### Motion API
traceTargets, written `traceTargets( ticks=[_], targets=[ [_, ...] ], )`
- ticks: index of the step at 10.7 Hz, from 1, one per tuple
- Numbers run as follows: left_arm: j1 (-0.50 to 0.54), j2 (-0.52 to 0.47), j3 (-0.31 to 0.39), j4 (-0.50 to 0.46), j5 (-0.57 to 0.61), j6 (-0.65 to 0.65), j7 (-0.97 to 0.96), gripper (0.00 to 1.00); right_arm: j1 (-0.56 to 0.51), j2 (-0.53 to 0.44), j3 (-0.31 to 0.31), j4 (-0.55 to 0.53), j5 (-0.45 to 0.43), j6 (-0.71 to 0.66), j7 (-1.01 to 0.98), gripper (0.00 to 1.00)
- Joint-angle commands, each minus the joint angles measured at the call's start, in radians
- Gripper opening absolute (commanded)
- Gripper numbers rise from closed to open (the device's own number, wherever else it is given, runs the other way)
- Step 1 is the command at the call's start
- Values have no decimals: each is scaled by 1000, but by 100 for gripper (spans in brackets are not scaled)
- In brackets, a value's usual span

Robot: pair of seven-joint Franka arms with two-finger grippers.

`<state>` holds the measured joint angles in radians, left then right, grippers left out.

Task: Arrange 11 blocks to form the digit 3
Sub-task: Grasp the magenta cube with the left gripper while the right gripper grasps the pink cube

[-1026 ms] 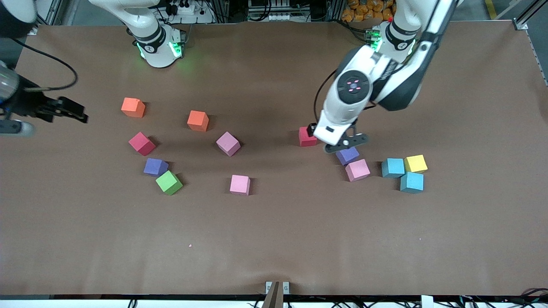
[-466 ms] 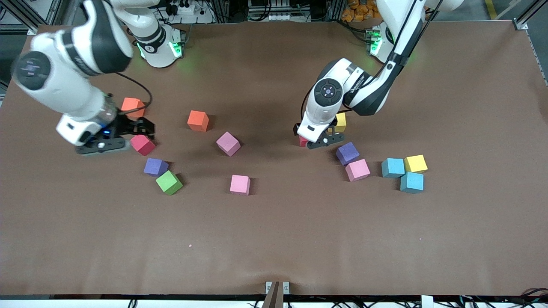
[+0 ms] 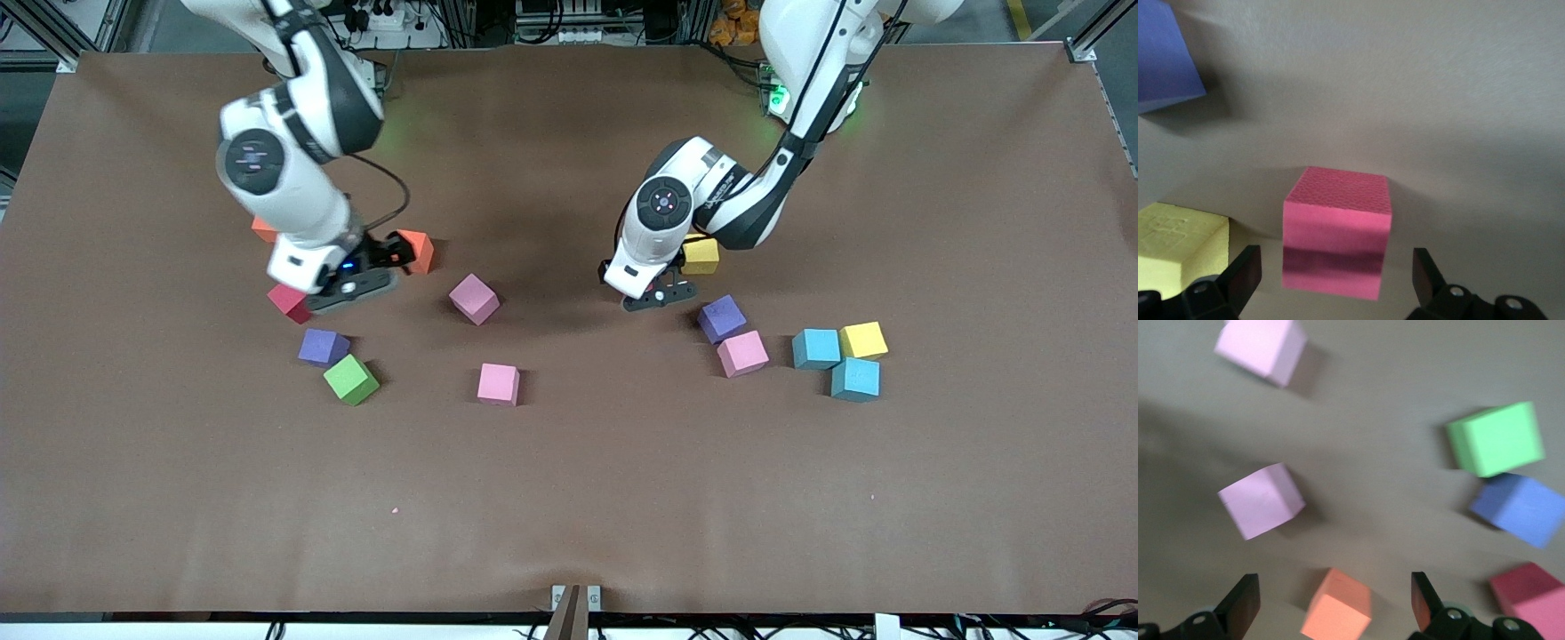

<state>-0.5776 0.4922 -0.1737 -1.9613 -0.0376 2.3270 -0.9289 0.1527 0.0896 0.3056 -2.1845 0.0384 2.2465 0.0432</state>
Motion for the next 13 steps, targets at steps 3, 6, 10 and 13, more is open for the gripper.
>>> traceTargets(
  ticks=[3,6,10,13],
  targets=[
    [8,26,0,-13,2,23,21,95,39,113,50,-12,-84,177,-11,100],
    [1,23,0,-13,4,34,41,27,70,194,58,-24,-157,316,-6,100],
    [-1,-11,-74,-11,-27,43,-74,10,125,260,55,-40,-182,406,0,100],
    [-16,-29,-206,-27,-18,38,-119,10,125,263,53,-60,-219,416,0,100]
  ],
)
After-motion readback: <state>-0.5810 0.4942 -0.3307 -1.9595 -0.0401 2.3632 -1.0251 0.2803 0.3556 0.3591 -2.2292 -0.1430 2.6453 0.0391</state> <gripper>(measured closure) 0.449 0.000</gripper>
